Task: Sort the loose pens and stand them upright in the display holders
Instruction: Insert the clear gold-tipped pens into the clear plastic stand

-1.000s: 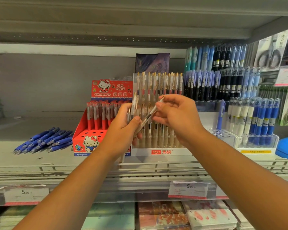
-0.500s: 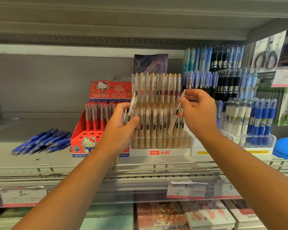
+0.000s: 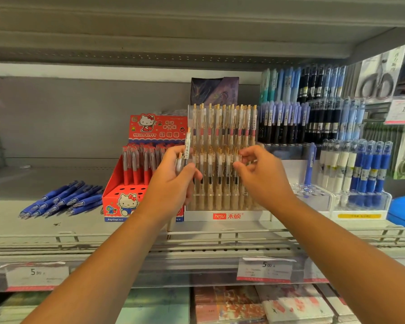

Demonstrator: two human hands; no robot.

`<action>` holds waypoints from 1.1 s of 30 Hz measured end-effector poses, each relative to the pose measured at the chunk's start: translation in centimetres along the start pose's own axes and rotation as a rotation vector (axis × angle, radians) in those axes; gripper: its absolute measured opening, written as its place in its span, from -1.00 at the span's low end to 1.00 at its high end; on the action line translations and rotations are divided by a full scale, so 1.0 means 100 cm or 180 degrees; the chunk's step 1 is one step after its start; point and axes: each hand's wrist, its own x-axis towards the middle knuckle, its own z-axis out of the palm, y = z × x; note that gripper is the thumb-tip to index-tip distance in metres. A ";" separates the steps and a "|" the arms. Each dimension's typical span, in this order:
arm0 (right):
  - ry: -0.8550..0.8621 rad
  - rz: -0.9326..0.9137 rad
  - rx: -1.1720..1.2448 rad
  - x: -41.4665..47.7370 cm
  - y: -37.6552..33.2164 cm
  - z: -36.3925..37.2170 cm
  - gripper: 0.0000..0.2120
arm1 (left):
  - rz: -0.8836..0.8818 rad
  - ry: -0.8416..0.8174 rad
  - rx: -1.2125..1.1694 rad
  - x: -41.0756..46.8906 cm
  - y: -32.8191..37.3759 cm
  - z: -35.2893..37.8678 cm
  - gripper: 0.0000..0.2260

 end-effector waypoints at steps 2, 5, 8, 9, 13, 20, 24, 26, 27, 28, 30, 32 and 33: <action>-0.0006 0.0043 -0.0005 0.001 0.000 -0.002 -0.81 | 0.0029 -0.0018 0.0039 -0.002 0.002 0.001 -0.70; -0.0045 0.0075 -0.0049 0.001 0.000 -0.004 -0.79 | 0.0026 -0.0100 -0.0025 -0.005 0.007 0.002 -0.67; -0.0036 0.0039 -0.0266 -0.001 0.001 -0.001 -0.74 | -0.0008 -0.0139 -0.0077 -0.006 0.007 0.002 -0.68; 0.0009 -0.0002 -0.0409 -0.002 0.001 0.000 -0.72 | -0.0008 -0.0129 -0.0065 -0.006 0.007 0.002 -0.68; 0.0505 -0.0748 -0.0968 -0.005 -0.014 0.001 -0.63 | 0.0123 -0.0121 0.0035 -0.006 0.005 0.000 -0.67; -0.0623 -0.0007 0.1195 -0.001 -0.066 0.016 -0.75 | 0.0273 -0.0226 0.0082 -0.007 0.003 0.001 -0.73; -0.0674 0.0275 0.1539 0.005 -0.071 0.020 -0.88 | 0.0065 -0.0326 -0.0337 -0.007 0.000 -0.001 -0.78; -0.0591 0.0344 0.1645 0.006 -0.070 0.021 -0.89 | 0.0010 -0.0268 -0.0326 -0.006 0.000 -0.002 -0.79; -0.0562 0.0364 0.1719 0.006 -0.069 0.021 -0.90 | 0.0009 -0.0229 -0.0307 -0.005 0.000 -0.001 -0.81; -0.0546 0.0384 0.1834 0.006 -0.068 0.020 -0.90 | 0.0023 -0.0194 -0.0282 -0.005 0.000 -0.001 -0.83; -0.0530 0.0413 0.2131 0.006 -0.067 0.018 -0.85 | 0.0065 -0.0144 -0.0183 -0.004 -0.001 0.001 -0.86; -0.0438 0.0396 0.2250 0.005 -0.065 0.014 -0.75 | 0.0060 -0.0119 -0.0066 -0.003 -0.002 0.002 -0.86; -0.0352 0.0392 0.2295 0.006 -0.064 0.012 -0.73 | 0.0062 -0.0115 -0.0022 -0.003 -0.002 0.002 -0.85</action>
